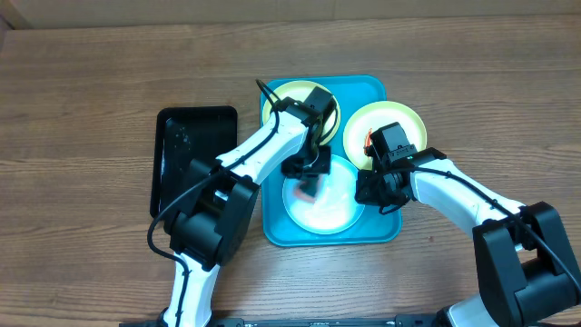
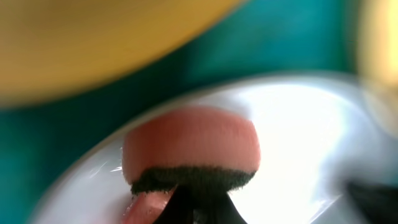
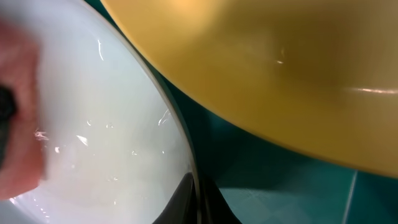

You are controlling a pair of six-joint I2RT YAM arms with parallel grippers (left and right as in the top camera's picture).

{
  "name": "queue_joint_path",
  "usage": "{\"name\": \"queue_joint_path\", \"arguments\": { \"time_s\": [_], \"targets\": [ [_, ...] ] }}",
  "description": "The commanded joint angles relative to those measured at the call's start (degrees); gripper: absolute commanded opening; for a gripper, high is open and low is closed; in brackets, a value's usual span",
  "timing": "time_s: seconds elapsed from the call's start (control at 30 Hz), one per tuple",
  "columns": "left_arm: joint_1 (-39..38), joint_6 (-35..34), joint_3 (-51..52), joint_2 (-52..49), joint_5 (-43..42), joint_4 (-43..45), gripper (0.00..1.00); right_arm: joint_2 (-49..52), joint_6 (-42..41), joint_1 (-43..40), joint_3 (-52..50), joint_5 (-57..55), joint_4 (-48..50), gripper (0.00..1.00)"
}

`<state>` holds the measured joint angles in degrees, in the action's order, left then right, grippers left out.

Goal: Clean dirty plates on tray and stack at the side
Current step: 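Scrub the white plate surface with the sponge in the left gripper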

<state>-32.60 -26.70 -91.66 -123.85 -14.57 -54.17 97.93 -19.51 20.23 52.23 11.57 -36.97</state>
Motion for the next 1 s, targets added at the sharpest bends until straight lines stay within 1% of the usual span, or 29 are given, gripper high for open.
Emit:
{"name": "queue_joint_path", "arguments": {
  "time_s": [0.0,0.07,0.2,0.3,0.4,0.57,0.7,0.77,0.87,0.97],
  "targets": [
    [-2.3,3.1,1.2,-2.4,-18.5,6.8,0.04,1.1,0.2,0.1,-1.1,-3.2,-0.5,0.04],
    [-3.7,2.3,1.7,-2.4,-18.3,8.0,0.04,1.1,0.2,0.1,-1.1,-3.2,-0.8,0.04],
    [-5.4,0.8,2.4,-2.4,-16.3,6.8,0.04,1.1,0.2,0.1,-1.1,-3.2,-1.3,0.04],
    [-5.2,-3.3,2.4,-2.4,-10.0,2.7,0.04,1.1,0.2,0.1,-1.1,-3.1,-1.6,0.04],
    [-4.0,-4.9,2.3,-2.4,-4.1,-2.6,0.04,1.1,0.2,0.1,-1.1,-3.2,-1.9,0.04],
    [-1.5,-5.7,1.8,-2.2,4.2,-8.5,0.04,1.1,0.2,0.1,-1.1,-3.1,-1.9,0.04],
    [-0.5,-6.3,0.6,-1.9,15.6,-12.0,0.04,1.1,0.2,0.1,-1.1,-3.2,-1.9,0.04],
    [-0.6,-6.3,-0.2,-1.9,19.7,-13.1,0.04,1.1,0.2,0.1,-1.1,-3.2,-1.9,0.04],
    [-0.7,-6.3,-1.2,-1.9,20.5,-13.1,0.04,1.1,0.2,0.1,-1.1,-3.2,-1.9,0.04],
    [-0.8,-6.1,-1.9,-1.9,16.5,-10.4,0.04,1.1,0.2,0.1,-1.1,-3.2,-1.9,0.04]
  ]
}}
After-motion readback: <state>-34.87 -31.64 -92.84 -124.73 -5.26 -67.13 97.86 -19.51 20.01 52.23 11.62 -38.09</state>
